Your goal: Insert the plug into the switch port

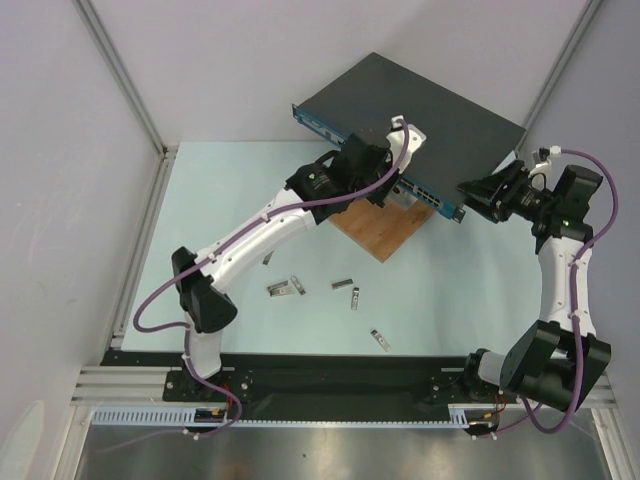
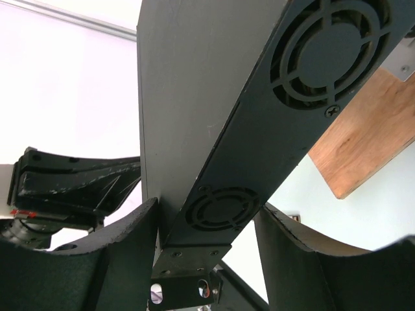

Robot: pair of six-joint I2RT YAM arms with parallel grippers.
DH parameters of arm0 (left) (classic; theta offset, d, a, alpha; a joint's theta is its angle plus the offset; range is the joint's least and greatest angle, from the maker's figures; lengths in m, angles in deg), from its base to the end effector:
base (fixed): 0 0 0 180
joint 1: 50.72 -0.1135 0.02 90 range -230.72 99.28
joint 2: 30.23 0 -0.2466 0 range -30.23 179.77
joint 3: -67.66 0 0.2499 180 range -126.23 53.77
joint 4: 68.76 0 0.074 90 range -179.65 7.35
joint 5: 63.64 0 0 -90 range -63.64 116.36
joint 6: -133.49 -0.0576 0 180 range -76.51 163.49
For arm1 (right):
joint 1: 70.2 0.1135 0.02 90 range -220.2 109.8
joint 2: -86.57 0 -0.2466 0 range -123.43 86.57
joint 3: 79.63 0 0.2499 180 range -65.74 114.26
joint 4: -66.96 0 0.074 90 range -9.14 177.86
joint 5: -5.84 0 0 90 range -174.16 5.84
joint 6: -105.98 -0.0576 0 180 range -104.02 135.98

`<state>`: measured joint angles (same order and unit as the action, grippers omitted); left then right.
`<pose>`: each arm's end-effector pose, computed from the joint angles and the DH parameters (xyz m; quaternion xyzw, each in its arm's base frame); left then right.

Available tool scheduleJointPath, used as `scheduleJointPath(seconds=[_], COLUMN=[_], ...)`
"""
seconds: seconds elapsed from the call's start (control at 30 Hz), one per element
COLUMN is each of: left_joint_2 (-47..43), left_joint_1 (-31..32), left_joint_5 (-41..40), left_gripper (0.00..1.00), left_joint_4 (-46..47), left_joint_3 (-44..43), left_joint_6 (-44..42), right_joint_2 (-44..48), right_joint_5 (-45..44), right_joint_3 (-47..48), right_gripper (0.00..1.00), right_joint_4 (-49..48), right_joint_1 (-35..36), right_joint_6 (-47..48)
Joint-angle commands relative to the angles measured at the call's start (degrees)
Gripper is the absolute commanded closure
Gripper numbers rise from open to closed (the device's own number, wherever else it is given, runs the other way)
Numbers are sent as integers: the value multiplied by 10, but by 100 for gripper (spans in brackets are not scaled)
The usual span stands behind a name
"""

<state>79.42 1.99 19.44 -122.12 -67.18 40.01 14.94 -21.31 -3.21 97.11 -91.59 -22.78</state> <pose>0.2749 -0.3496 0.3902 0.3759 0.7701 -0.1665 0.4878 0.2812 -0.0551 0.3254 0.1202 0.7637 0.5044 0.3845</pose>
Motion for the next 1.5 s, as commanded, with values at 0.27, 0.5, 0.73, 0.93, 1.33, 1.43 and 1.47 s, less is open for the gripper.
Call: scheduleJointPath(seconds=[0.27, 0.5, 0.73, 0.93, 1.33, 1.43, 1.47], left_joint_2=[18, 29, 43, 44, 60, 52, 48], left_joint_1=[-7, -12, -13, -15, -27, -27, -27], left_joint_5=[-44, -42, -37, -39, -31, -20, -14], left_gripper=[100, 100, 100, 100, 100, 100, 100], left_joint_4=[40, 58, 91, 160, 307, 329, 323], left_joint_3=[-41, -40, -39, -13, 33, 55, 55], left_joint_6=[-6, -7, 1, 2, 12, 9, 6], right_joint_2=[-23, -25, -31, -32, -37, -38, -37], right_joint_5=[-7, 2, 10, 13, 11, 11, 12], right_joint_3=[-2, -2, -3, -7, -8, -6, -5], right_gripper=[76, 78, 95, 100, 100, 100, 100], right_joint_4=[2, 4, 0, -8, -16, -17, -16], right_joint_1=[27, 27, 27, 28, 39, 42, 42], right_joint_6=[34, 40, 40, 40, 35, 35, 39])
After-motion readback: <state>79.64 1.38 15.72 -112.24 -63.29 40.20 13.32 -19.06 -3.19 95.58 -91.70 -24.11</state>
